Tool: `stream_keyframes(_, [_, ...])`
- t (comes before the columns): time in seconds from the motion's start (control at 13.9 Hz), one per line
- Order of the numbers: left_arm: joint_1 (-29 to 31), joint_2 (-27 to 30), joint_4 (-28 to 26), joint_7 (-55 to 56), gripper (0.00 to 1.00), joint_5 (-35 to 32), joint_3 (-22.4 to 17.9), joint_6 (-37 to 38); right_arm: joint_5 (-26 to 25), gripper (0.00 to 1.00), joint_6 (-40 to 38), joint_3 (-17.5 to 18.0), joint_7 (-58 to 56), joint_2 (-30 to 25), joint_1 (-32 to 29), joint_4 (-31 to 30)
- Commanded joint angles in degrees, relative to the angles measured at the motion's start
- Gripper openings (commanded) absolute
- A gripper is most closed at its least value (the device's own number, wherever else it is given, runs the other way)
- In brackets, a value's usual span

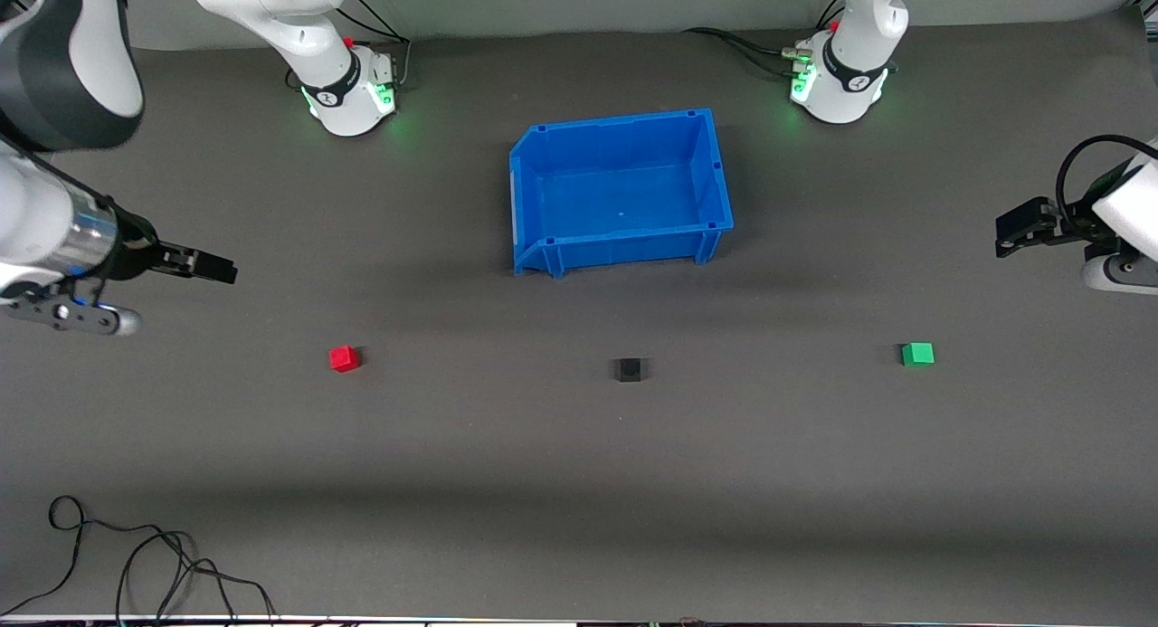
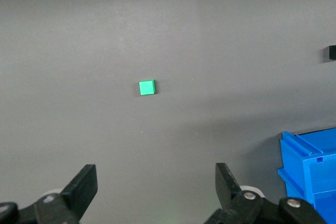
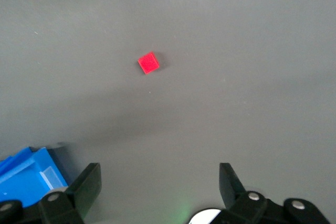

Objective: Attach green and red cubes to black cube
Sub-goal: 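Move the right gripper toward the red cube while the left gripper waits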

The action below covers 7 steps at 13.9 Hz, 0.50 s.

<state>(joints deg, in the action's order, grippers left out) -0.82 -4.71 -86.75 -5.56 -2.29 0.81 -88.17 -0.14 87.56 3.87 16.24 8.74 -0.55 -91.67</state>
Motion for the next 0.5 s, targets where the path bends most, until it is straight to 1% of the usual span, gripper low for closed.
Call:
stream_keyframes(0.0, [-0.49, 0.66, -0.53, 3.77, 1.0, -0.79, -0.37, 0.1, -0.38, 0.99, 5.39, 0.26, 4.83, 3.11, 0.73, -4.11])
stream_keyframes(0.14, [-0.41, 0.66, -0.44, 11.67, 1.0, -0.62, -0.28, -0.25, -0.99, 0.99, 16.87, 0.26, 6.0, 3.66, 0.73, -12.96])
stream_keyframes(0.22, [-0.49, 0.66, -0.44, 15.54, 1.0, -0.53, -0.28, -0.34, -1.0, 0.99, 22.33, 0.18, 5.91, 3.92, 0.64, -15.79])
stream_keyframes(0.43, [-0.49, 0.49, -0.36, 28.88, 1.0, -0.35, -0.28, 0.45, -1.09, 0.99, 28.87, 0.09, 6.0, 8.92, 0.12, -17.92])
